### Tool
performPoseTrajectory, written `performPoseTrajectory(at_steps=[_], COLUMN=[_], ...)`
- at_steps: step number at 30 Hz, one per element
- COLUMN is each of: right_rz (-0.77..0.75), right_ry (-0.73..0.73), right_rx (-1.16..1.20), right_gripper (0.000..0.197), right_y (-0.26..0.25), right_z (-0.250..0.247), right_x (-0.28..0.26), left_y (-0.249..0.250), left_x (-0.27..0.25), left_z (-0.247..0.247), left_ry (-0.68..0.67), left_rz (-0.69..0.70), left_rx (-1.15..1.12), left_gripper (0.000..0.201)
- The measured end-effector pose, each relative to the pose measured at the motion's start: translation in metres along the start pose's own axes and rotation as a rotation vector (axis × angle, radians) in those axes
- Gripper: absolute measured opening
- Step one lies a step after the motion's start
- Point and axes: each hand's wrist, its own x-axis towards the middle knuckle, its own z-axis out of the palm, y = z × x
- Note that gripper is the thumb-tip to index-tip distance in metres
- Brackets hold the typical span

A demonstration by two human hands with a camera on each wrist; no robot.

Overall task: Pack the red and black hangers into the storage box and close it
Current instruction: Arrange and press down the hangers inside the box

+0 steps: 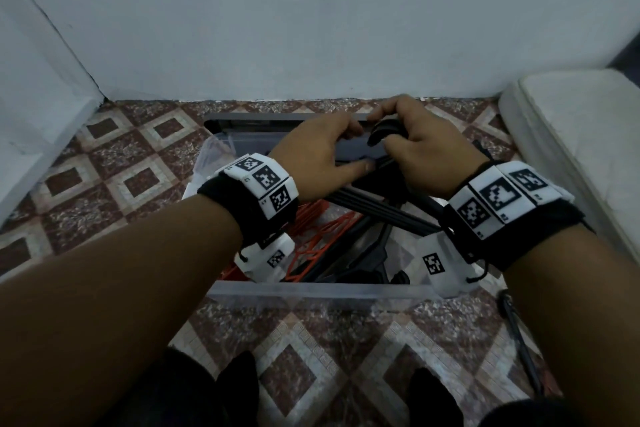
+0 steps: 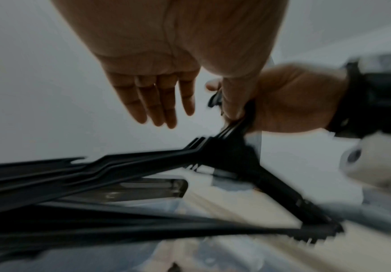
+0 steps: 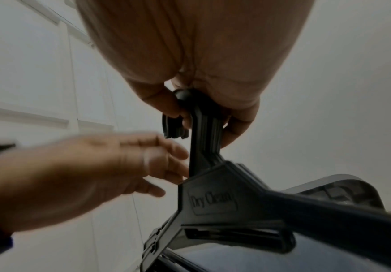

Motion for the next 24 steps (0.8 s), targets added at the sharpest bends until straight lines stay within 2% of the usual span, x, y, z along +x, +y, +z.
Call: performPoseTrajectory(at_steps=[2,3,5,8,11,13,14,16,18,19,21,24], right_rz=[-0.030,-0.047,-0.081,-0.088,-0.058,-0.023,-0.010,-0.005,-0.090,-0.160,-0.256,-0.171], right_ry=[0.051,0.083,0.142,0.211,0.250,0.245,0.234,0.229,0.263,0.251,0.137,-0.070], right_rx=[0.058,0.093,0.171,0.235,0.250,0.251,0.197,-0.133,-0.446,-0.494,-0.528,-0.501], right_gripper=[0.025,0.026,0.027,0.029,0.032,0.032,0.030,0.028,0.038,0.046,0.058,0.068], right_y=[-0.007,-0.009,-0.012,-0.011,-0.009,-0.006,-0.004,0.001,-0.005,-0.011,-0.023,-0.024], right_z=[-0.004,-0.007,-0.009,-0.014,-0.021,-0.026,-0.028,-0.031,-0.030,-0.025,-0.005,0.028], right_x=[-0.001,-0.001,-0.002,-0.003,-0.004,-0.002,-0.001,0.000,-0.001,-0.003,-0.005,-0.004], left_y=[-0.015,-0.022,-0.032,-0.035,-0.032,-0.027,-0.024,-0.016,-0.006,0.001,0.015,0.037], left_x=[-0.002,-0.002,-0.003,0.000,0.003,0.005,0.007,0.010,0.012,0.012,0.012,0.012], left_z=[0.001,0.002,0.001,-0.005,-0.015,-0.022,-0.025,-0.030,-0.033,-0.034,-0.032,-0.029], left_ry=[-0.164,-0.221,-0.266,-0.201,-0.094,-0.069,-0.070,-0.088,-0.115,-0.132,-0.166,-0.191], left_rz=[-0.004,0.000,-0.011,-0.044,-0.019,0.023,0.038,0.036,0.021,0.020,0.013,-0.013], left_rx=[0.219,0.296,0.332,0.374,0.433,0.488,0.524,0.611,0.703,0.745,0.802,0.849], left_gripper=[0.075,0.076,0.057,0.028,0.023,0.024,0.024,0.022,0.017,0.016,0.013,0.017])
